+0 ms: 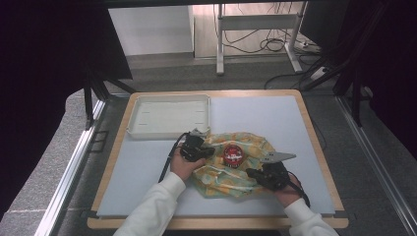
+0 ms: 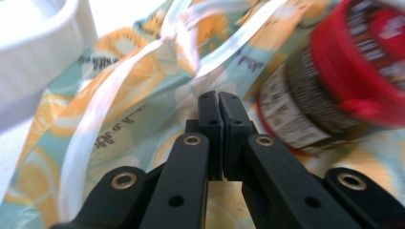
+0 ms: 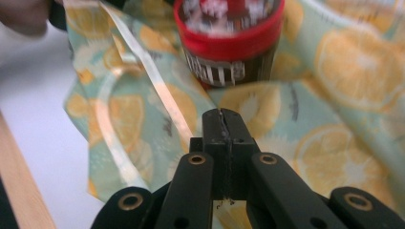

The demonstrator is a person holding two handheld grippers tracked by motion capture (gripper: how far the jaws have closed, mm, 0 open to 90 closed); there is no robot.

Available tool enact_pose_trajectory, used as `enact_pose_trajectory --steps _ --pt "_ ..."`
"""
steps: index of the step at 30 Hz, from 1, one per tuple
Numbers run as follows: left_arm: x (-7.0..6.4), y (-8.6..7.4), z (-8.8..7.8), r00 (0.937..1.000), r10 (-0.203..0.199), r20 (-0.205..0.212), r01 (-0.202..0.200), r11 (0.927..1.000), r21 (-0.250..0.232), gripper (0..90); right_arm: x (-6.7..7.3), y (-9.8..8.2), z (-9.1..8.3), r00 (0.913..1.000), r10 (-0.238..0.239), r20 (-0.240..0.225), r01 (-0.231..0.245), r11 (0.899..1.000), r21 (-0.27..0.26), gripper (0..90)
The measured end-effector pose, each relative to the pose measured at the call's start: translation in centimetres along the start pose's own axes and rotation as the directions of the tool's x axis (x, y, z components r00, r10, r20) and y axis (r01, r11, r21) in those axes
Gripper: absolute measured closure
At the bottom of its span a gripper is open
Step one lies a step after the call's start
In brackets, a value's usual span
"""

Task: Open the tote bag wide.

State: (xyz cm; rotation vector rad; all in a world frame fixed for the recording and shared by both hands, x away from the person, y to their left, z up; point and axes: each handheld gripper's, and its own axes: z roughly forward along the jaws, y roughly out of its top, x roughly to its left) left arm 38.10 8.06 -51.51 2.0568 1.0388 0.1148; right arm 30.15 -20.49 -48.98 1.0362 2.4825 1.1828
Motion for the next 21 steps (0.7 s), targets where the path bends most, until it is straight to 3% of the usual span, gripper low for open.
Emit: enact_pose_trajectory --steps 8,14,21 --pt "-1.1 -0.3 -3.4 0.9992 0.022 0.032 -0.02 0.9974 -0.07 89.9 -0.1 1.0 -1.4 0.9999 -0.009 -0.011 0.008 0.997 -0.078 88.6" --pt "-1.5 -1.5 -5.6 0.9989 0.022 0.041 -0.017 0.9932 -0.115 90.0 -0.5 1.5 -2.1 0.9999 -0.006 -0.01 0.005 0.995 -0.101 88.6" --pt "-1.6 -3.1 -7.4 0.9991 0.021 0.036 -0.016 0.9909 -0.134 90.0 -0.9 1.7 -2.3 0.9999 0.003 -0.016 -0.005 0.995 -0.104 88.5"
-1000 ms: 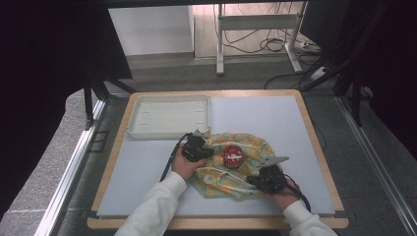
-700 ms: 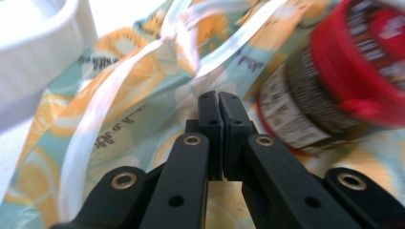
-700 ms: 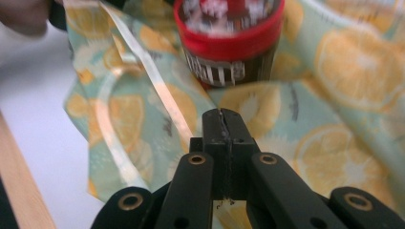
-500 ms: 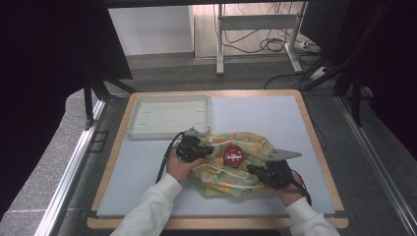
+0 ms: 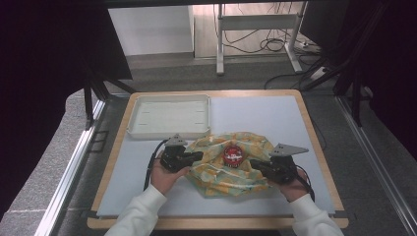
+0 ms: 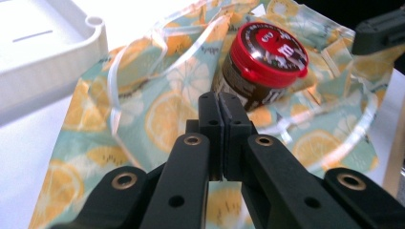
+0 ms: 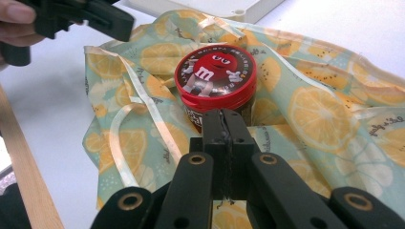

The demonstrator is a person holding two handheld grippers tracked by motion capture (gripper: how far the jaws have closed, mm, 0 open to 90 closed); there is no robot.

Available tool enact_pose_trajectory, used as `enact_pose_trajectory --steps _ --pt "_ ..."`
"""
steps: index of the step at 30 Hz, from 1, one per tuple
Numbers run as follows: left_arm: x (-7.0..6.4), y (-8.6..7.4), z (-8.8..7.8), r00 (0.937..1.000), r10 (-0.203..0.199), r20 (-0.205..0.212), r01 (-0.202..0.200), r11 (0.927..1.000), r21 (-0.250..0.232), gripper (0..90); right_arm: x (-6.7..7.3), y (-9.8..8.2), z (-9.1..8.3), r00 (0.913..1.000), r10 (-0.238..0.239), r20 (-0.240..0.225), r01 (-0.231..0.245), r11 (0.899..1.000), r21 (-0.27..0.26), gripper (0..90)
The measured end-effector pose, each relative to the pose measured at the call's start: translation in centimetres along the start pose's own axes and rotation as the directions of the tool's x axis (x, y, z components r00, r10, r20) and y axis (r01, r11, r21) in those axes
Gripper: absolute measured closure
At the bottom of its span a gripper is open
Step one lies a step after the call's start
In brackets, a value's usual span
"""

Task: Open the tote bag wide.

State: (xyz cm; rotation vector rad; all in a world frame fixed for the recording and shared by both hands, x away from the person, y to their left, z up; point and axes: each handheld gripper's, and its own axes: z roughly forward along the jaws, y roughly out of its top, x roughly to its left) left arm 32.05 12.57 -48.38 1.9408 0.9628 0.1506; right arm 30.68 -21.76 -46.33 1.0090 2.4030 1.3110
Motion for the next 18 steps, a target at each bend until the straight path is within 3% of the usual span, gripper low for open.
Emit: enact_pose_trajectory --steps 11,15,18 --pt "-0.2 -1.9 -2.9 0.9999 -0.013 0.003 0.013 0.9996 -0.025 85.3 -0.3 0.1 -0.2 1.0 -0.005 0.002 0.005 1.0 -0.002 82.8" --pt "-0.2 -2.0 -3.5 0.9999 -0.011 0.005 0.011 0.9993 -0.035 74.9 -0.4 0.2 -0.2 1.0 -0.009 0.003 0.009 1.0 0.002 70.8" --pt "-0.3 -2.2 -3.6 0.9999 -0.007 -0.012 0.006 0.9995 -0.032 61.5 -0.6 0.3 -0.3 0.9999 -0.012 0.004 0.012 1.0 0.004 59.2"
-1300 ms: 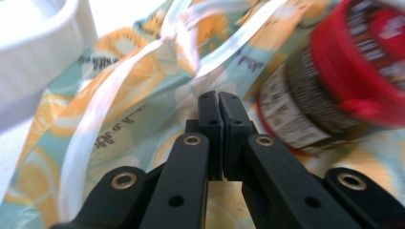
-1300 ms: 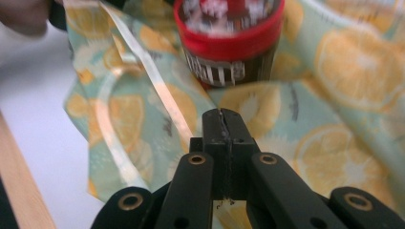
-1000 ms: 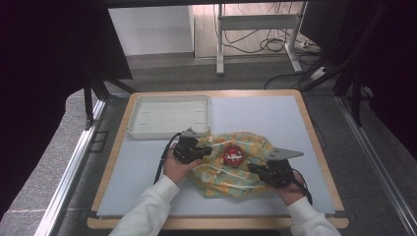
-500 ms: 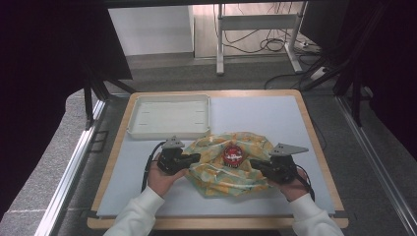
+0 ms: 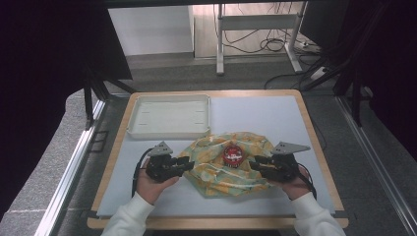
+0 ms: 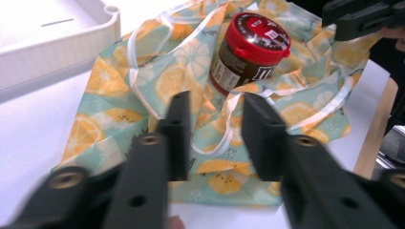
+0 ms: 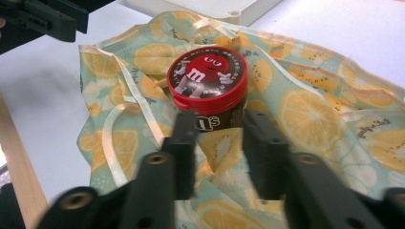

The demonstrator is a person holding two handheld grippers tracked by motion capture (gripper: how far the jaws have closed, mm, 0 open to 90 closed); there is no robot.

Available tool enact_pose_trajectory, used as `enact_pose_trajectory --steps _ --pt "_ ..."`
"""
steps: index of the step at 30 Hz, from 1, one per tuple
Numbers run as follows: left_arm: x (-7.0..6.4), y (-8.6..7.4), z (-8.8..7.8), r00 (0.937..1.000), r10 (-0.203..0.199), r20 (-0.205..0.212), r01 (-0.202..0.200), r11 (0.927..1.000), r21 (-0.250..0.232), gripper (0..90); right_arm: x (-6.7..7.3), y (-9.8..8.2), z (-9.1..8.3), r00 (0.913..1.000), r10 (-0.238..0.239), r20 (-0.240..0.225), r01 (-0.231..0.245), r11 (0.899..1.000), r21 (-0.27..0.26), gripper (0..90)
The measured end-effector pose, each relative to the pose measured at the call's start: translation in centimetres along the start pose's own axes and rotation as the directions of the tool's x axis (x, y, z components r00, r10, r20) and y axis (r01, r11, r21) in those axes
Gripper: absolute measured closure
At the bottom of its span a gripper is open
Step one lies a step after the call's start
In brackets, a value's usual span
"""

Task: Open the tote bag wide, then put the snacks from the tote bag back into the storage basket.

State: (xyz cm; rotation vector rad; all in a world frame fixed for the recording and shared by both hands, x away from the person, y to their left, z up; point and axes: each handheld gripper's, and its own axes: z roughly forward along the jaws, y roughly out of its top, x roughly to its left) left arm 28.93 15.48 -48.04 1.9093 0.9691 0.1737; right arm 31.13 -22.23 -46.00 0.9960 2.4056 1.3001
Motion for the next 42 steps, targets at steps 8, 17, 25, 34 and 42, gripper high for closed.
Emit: enact_pose_trajectory --steps 8,17,25,34,42 --pt "0.2 -0.6 -0.5 0.9996 -0.002 -0.028 0.002 0.9999 0.01 46.7 -0.7 -0.1 -0.5 0.9996 0.01 0.026 -0.01 1.0 -0.002 46.1" --pt "0.5 -0.5 -0.3 0.999 -0.001 -0.045 0.002 0.9998 0.019 42.4 -0.4 0.1 -0.8 0.9989 -0.006 0.047 0.006 1.0 0.002 35.7" --pt "0.5 -0.5 -0.1 0.9987 -0.004 -0.051 0.006 0.9997 0.023 39.5 0.7 1.3 0.6 0.999 -0.028 0.036 0.027 0.999 0.03 32.5" --pt "0.5 -0.4 -0.3 0.9975 -0.007 -0.071 0.006 0.9998 -0.02 40.1 1.6 2.4 2.9 0.9979 -0.027 0.059 0.023 0.996 0.081 27.9" --pt "0.7 -0.4 -0.2 0.9979 -0.01 -0.064 0.009 0.9999 -0.015 40.0 2.1 3.4 4.9 0.9954 -0.036 0.089 0.024 0.991 0.129 26.7"
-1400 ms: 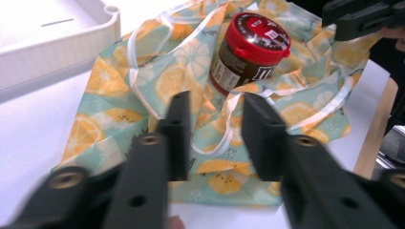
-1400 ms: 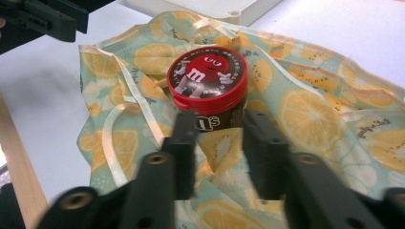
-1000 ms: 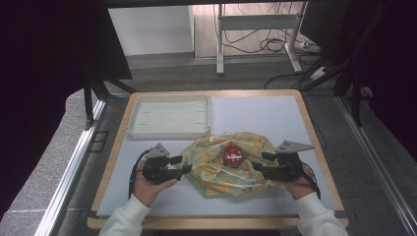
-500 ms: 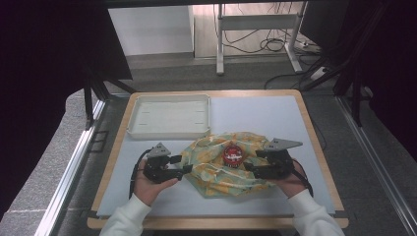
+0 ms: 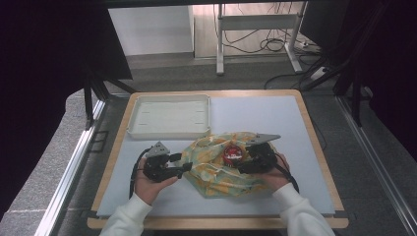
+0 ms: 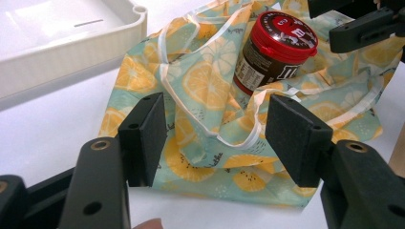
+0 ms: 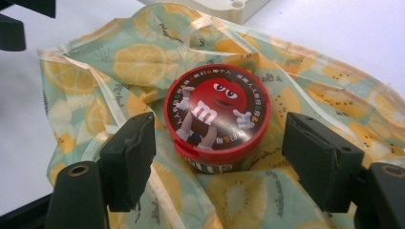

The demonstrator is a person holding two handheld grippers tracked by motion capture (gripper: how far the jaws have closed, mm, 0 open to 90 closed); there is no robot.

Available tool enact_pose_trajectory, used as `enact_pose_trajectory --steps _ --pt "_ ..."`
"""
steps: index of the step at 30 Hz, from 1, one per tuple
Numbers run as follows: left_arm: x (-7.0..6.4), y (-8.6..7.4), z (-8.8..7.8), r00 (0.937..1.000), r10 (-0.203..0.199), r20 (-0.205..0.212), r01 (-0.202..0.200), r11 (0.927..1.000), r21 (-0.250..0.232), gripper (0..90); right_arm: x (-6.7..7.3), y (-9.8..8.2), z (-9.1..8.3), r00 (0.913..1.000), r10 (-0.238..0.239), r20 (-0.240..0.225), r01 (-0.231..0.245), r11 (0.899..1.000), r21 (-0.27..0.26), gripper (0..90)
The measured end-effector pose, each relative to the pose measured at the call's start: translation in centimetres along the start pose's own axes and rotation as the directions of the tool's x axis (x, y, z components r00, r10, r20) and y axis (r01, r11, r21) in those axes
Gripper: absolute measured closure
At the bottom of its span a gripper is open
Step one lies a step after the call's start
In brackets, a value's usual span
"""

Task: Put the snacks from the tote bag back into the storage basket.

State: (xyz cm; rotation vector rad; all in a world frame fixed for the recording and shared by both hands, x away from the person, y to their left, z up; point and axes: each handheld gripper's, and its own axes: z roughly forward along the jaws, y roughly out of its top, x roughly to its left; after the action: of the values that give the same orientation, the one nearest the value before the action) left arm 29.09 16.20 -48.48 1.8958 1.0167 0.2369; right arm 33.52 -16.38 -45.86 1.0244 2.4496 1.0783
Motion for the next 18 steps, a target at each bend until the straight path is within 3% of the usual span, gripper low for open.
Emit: enact_pose_trajectory --steps 18 --pt "0.2 -0.6 -0.2 0.9998 -0.018 -0.011 0.019 0.9998 0.009 39.8 0.7 0.2 2.7 0.9993 0.007 0.037 -0.009 0.998 0.061 23.8"
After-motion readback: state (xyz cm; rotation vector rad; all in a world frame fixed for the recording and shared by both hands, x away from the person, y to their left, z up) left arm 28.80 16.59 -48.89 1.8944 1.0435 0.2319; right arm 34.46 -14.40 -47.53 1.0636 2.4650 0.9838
